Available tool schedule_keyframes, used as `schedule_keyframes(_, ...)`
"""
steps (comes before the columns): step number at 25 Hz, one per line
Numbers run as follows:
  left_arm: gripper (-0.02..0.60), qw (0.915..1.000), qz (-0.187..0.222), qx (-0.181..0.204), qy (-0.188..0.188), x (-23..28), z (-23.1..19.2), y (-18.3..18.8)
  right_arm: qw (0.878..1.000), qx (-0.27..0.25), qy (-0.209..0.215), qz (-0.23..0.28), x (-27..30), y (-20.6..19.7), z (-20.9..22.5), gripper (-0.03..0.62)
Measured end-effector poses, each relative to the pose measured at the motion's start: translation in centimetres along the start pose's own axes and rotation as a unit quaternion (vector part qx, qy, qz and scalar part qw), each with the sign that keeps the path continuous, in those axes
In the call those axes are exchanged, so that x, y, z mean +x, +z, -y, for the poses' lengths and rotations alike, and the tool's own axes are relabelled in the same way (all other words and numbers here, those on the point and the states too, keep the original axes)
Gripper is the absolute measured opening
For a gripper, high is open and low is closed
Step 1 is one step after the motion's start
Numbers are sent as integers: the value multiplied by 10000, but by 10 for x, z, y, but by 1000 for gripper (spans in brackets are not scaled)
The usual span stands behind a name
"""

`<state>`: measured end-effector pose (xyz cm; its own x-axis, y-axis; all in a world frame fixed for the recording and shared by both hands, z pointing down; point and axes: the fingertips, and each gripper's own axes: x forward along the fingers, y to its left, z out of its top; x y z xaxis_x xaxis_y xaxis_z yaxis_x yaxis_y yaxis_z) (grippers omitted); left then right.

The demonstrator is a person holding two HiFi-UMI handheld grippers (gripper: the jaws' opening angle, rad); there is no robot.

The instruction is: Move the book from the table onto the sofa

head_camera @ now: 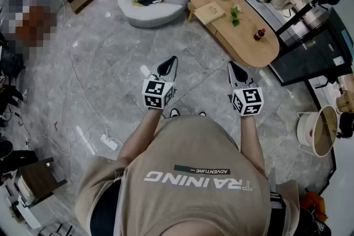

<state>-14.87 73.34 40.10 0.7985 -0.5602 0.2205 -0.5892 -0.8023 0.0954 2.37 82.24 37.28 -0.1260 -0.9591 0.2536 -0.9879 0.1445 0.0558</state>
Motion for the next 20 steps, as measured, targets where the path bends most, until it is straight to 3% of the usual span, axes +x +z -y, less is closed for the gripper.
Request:
schedule_keyframes(15, -2, 10000, -69, 29, 1, -3, -26, -3, 9998, -122, 9, -132, 21, 0, -12, 5)
schedule_keyframes(20, -2, 9998, -199, -34, -46, -10, -54, -16, 9996, 2, -38, -266, 41, -7, -24, 5)
